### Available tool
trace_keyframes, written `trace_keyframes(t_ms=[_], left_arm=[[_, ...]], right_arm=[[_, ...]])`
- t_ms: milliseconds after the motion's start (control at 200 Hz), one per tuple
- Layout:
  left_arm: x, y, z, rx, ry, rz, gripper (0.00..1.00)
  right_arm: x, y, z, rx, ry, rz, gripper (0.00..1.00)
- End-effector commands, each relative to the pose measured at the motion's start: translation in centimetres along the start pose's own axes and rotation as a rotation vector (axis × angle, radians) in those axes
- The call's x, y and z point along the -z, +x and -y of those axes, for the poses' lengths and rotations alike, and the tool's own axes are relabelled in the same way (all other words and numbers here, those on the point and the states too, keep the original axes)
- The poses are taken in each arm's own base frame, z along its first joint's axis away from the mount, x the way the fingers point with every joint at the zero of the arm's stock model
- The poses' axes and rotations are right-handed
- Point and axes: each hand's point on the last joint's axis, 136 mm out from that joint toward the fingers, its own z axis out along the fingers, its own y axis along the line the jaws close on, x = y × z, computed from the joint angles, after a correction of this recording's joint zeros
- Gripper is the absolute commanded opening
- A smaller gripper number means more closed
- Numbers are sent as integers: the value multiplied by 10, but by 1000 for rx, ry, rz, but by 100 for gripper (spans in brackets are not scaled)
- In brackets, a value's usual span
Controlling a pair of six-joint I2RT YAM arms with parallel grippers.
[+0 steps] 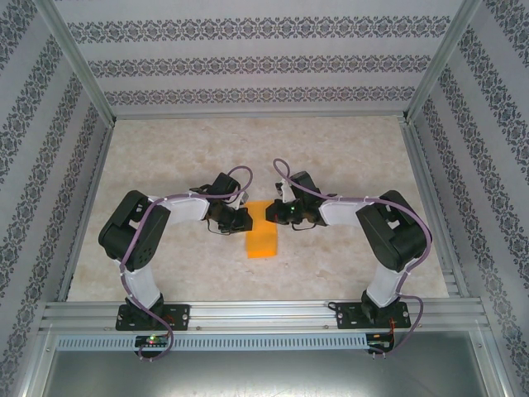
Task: Fold a paper plane with a square sheet of paper (pick it up from the middle)
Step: Fold the square sheet of paper in half at the center of the table.
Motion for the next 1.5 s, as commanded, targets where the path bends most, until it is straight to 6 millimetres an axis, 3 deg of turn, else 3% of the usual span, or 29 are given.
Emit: trace_keyframes(t_ms=[0,350,595,654,834,1014,1219,1494], left_arm=[[-18,58,-73,84,-269,-183,16],[-17,62,-77,82,-286,-201,16],[-15,62,-77,79,-295,-206,16],[-15,62,-76,78,-292,-206,16],[-15,61,-75,77,-288,-208,16],[-13,59,-73,70,-289,-205,16],[-13,58,-73,68,-290,-203,16],[-13,59,-76,66,-299,-206,16]], right_arm=[[-2,23,15,0,28,-84,4],[11,46,40,-19,79,-125,4],[29,54,46,-26,102,-122,4],[32,54,41,-27,86,-116,4],[35,32,0,-14,-40,-47,4],[13,27,-23,9,-98,-85,4],[-6,41,-11,-8,-83,-171,4],[-3,72,19,-29,-9,-281,4]])
